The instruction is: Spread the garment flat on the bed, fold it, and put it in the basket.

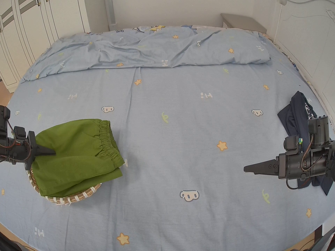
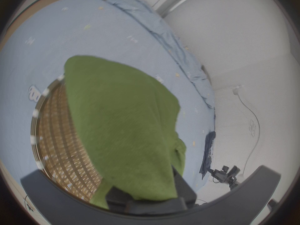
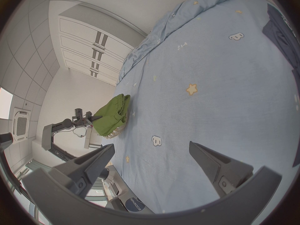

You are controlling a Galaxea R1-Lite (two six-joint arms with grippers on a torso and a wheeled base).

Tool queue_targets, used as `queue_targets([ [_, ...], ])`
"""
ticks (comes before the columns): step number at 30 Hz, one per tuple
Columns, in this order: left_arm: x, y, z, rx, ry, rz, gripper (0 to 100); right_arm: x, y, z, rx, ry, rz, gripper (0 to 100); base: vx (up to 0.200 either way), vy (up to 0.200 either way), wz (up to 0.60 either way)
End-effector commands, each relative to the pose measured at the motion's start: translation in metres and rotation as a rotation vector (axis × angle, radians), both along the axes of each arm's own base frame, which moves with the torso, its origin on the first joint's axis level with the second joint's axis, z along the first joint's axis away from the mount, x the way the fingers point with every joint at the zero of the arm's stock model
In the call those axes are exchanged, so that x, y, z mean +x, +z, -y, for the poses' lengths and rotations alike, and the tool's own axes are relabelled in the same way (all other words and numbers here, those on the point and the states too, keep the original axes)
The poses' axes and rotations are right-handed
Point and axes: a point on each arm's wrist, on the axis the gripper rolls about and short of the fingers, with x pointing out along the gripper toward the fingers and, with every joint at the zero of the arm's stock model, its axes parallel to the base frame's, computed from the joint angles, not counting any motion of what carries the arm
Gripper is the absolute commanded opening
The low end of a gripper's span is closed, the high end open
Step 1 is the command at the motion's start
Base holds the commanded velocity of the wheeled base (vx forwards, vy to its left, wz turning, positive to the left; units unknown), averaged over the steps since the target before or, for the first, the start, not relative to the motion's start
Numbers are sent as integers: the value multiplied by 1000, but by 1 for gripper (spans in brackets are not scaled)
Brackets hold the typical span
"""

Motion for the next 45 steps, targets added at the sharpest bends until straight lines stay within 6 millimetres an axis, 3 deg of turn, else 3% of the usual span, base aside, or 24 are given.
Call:
queue_targets([
  [1, 18, -37, -17, -26, 56, -153, 0, -7, 4, -4, 4, 22, 18, 100, 0, 0, 0],
  [6, 32, -46, -19, 65, 116, -240, 0, -8, 3, -7, 4, 33, 14, 100, 0, 0, 0],
  [13, 62, -63, 0, 160, 84, -352, 0, -8, 2, -7, 3, 34, 12, 100, 0, 0, 0],
  [21, 60, -52, 2, 169, 84, -323, 0, -7, 1, -7, 2, 37, 9, 100, 0, 0, 0],
  [22, 56, -45, 3, 172, 88, -307, 100, -7, 1, -8, 2, 40, 9, 100, 0, 0, 0],
  [28, 35, -13, 5, 200, 110, -217, 100, -7, 1, -8, 2, 40, 9, 100, 0, 0, 0],
  [33, 6, 23, 9, 293, 188, -129, 100, -8, 1, -8, 1, 43, 8, 100, 0, 0, 0],
  [36, 0, 30, 11, 322, 213, -107, 100, -8, 1, -8, 1, 43, 8, 100, 0, 0, 0],
  [37, -12, 45, 15, 361, 245, -53, 100, -8, 2, -9, 2, 47, 11, 100, 0, 0, 0],
  [42, -40, 66, 37, 371, 208, 53, 100, -12, 4, -12, 5, 63, 18, 100, 0, 0, 0],
  [45, -72, 81, 56, 381, 166, 113, 100, -22, 8, -11, -7, 57, 54, 100, 0, 0, 0],
])
